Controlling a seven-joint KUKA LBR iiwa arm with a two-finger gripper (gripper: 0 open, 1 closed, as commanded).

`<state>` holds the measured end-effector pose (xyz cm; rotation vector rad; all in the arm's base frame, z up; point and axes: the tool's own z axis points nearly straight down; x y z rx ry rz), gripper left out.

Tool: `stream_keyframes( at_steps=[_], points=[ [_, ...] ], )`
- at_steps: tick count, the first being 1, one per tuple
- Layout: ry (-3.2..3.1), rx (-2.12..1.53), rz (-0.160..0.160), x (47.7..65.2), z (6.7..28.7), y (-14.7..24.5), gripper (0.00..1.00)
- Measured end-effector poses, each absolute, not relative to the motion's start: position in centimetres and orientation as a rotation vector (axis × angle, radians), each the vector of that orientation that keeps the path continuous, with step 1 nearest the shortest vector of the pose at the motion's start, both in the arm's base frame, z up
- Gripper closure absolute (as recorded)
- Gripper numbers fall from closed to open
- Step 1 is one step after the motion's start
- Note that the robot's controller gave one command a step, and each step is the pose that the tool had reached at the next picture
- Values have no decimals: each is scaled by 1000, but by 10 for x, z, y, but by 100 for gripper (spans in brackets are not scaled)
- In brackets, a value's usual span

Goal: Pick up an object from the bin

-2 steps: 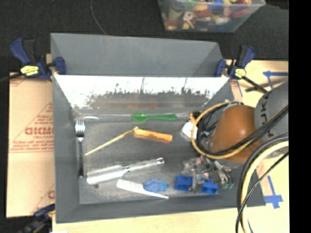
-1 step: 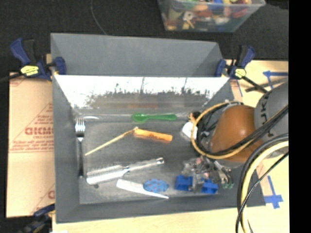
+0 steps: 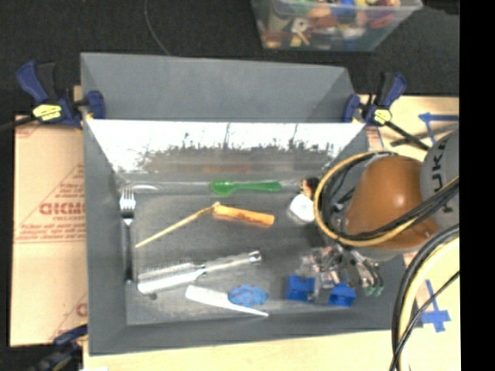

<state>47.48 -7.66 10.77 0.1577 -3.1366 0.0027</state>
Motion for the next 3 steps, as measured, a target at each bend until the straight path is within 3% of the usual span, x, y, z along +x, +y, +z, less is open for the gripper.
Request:
stream_keyframes(
  at_steps=[1,3],
  points=[
    [-3144,156,5,477,147,-77,100],
    [-3151,154,9,478,176,-78,100]
  ],
)
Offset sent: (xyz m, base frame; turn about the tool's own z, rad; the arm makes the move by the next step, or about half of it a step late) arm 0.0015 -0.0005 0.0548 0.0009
